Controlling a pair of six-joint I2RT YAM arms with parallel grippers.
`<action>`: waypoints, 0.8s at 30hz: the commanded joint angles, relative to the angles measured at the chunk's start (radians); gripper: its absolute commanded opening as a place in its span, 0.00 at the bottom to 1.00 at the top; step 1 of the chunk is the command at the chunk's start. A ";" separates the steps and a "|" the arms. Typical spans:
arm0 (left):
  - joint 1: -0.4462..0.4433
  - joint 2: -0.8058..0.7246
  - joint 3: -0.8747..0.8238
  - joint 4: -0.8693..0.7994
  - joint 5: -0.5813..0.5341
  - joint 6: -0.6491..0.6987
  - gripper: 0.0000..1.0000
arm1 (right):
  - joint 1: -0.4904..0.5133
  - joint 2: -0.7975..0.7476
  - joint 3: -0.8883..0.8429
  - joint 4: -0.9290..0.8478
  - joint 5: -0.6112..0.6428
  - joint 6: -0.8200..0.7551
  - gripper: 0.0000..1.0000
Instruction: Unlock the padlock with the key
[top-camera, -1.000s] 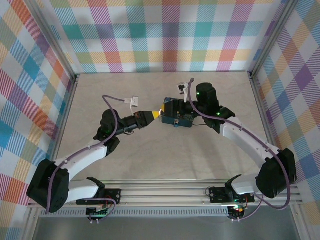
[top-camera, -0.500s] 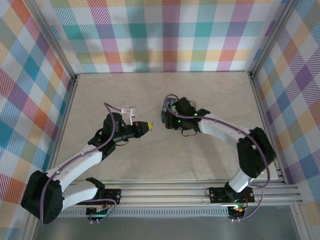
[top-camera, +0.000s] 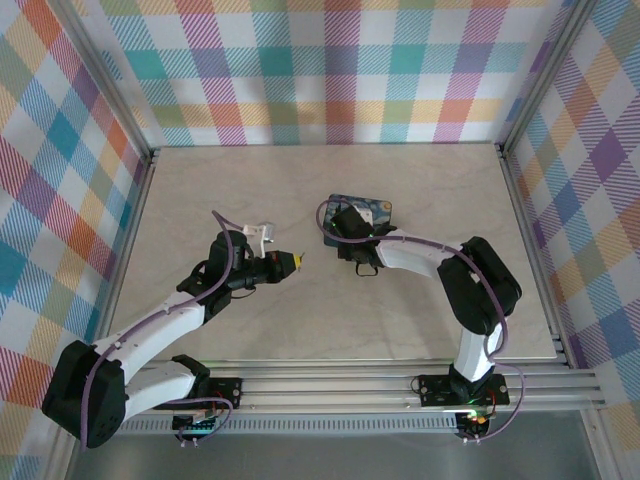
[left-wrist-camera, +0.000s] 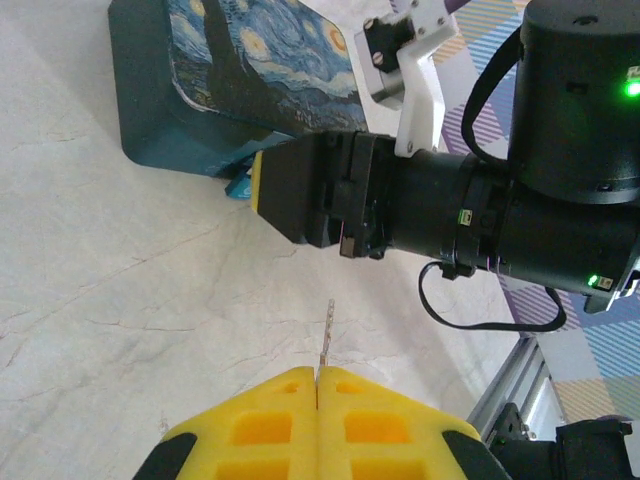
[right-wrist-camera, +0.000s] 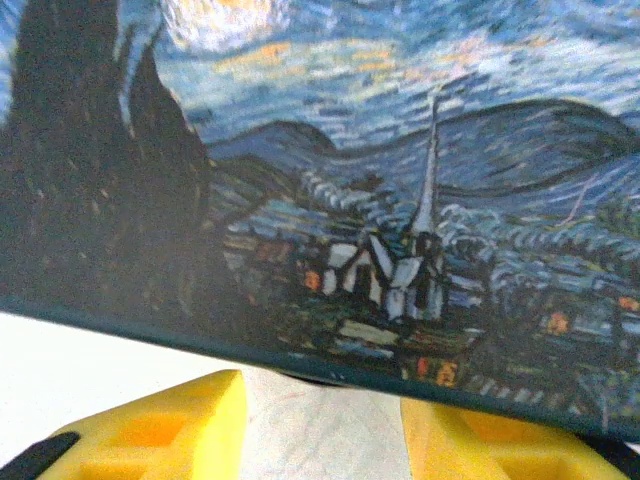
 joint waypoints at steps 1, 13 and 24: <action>0.001 0.007 -0.008 -0.008 0.015 0.032 0.00 | 0.007 0.028 -0.008 0.081 0.072 -0.011 0.45; 0.001 0.010 -0.031 -0.004 0.021 0.037 0.00 | 0.005 0.135 0.069 0.060 0.096 -0.013 0.41; 0.001 0.001 -0.032 -0.022 0.026 0.056 0.00 | -0.011 0.158 0.091 0.065 0.108 -0.012 0.25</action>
